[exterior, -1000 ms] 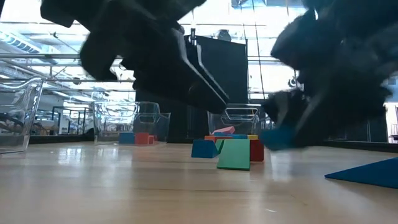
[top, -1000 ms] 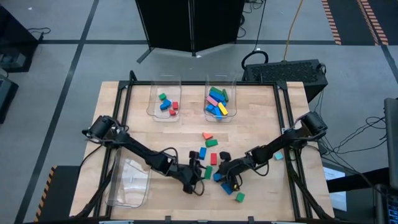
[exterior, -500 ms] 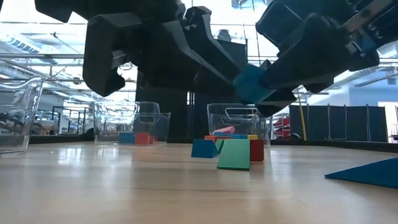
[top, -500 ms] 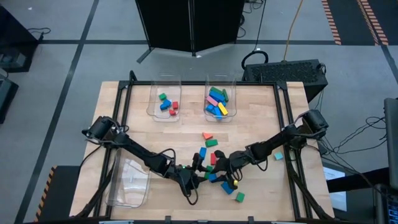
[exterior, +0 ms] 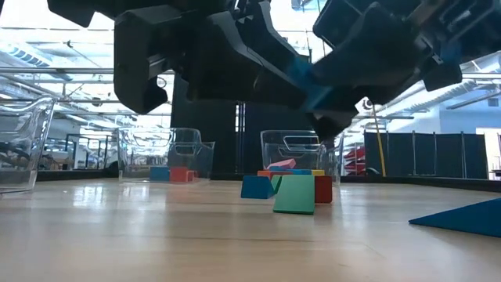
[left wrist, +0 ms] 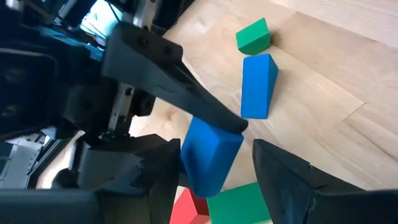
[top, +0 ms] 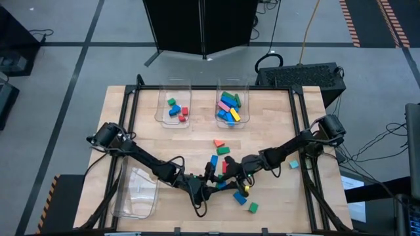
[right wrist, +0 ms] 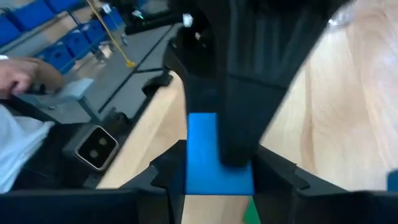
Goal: Sort blocks by size
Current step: Put the blue half cylinder block into the top left transparent bin
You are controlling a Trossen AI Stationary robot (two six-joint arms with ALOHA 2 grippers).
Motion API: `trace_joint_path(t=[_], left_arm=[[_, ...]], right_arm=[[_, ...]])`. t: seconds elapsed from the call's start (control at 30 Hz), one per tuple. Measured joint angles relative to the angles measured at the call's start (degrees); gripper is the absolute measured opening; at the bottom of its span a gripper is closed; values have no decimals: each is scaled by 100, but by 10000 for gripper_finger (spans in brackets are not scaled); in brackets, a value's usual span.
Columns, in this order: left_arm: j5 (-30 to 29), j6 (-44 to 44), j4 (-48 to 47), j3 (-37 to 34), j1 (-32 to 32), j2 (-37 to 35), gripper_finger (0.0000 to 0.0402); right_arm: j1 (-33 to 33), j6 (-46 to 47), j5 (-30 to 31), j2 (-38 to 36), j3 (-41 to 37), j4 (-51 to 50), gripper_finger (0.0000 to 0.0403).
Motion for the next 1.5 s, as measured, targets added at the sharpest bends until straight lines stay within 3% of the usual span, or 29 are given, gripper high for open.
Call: trace_joint_path(t=[0.3, 0.63, 0.87, 1.2, 1.5], left_arm=[[-7, -13, 266, 0, 0, 0, 196], [-19, 49, 308, 0, -2, 2, 100], [-31, -21, 308, 0, -13, 2, 89], [-726, -1386, -85, 2, -37, -377, 89], [-1624, -1867, -1445, 0, 59, -1133, 90]], right_arm=[[-13, 97, -150, -2, 0, 225, 135], [-34, 129, -188, -7, 0, 258, 135], [-31, 154, -165, -7, 0, 251, 144], [-34, 297, -88, -7, 7, 162, 210], [-41, 397, -103, -7, 7, -233, 221]])
